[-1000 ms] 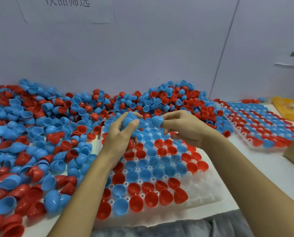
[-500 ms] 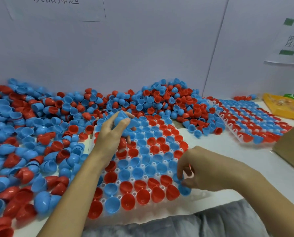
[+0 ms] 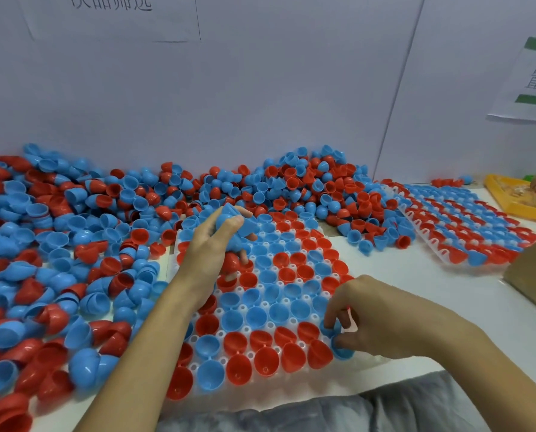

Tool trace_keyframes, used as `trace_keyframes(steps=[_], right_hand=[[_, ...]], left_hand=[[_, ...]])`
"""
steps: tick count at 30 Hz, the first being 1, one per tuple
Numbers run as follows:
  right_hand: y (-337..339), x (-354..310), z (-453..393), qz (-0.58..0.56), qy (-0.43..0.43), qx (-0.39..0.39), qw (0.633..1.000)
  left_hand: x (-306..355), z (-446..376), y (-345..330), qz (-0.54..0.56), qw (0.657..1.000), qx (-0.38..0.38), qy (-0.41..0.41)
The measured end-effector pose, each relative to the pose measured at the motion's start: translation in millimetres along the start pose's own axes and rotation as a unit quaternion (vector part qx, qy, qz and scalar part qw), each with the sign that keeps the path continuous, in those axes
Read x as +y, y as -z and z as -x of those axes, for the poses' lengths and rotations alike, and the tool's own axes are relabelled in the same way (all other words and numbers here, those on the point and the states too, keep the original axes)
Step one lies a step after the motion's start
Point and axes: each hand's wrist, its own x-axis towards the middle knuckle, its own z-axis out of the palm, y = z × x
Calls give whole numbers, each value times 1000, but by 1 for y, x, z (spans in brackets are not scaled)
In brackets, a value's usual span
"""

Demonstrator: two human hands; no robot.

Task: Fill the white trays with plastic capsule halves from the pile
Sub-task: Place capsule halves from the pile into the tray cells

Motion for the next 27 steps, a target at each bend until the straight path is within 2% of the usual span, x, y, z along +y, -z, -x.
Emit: trace_keyframes(steps=[3, 5, 8, 12, 14, 18, 21, 27], right_hand=[[14, 3, 0, -10, 8, 18, 1000], [22, -1, -9, -47, 33, 100, 993], [28, -19, -31, -163, 62, 240, 955], [31, -45, -58, -284, 65, 339, 895], [33, -52, -67, -304, 81, 349, 883], [41, -49, -72, -233, 142, 327, 905], [48, -46, -71, -212, 179, 325, 904], [44, -43, -72, -152, 185, 301, 923]], left_hand=[[1, 0, 0, 54, 998, -20, 34], [3, 1, 0, 74, 996, -40, 39], [5, 2, 1, 78, 994, -73, 32], [6, 4, 2, 56, 994, -90, 27], [5, 4, 3, 45, 994, -96, 38], [4, 4, 5, 30, 991, -114, 61], [6, 5, 4, 51, 988, -135, 63], [9, 6, 4, 17, 984, -154, 85]])
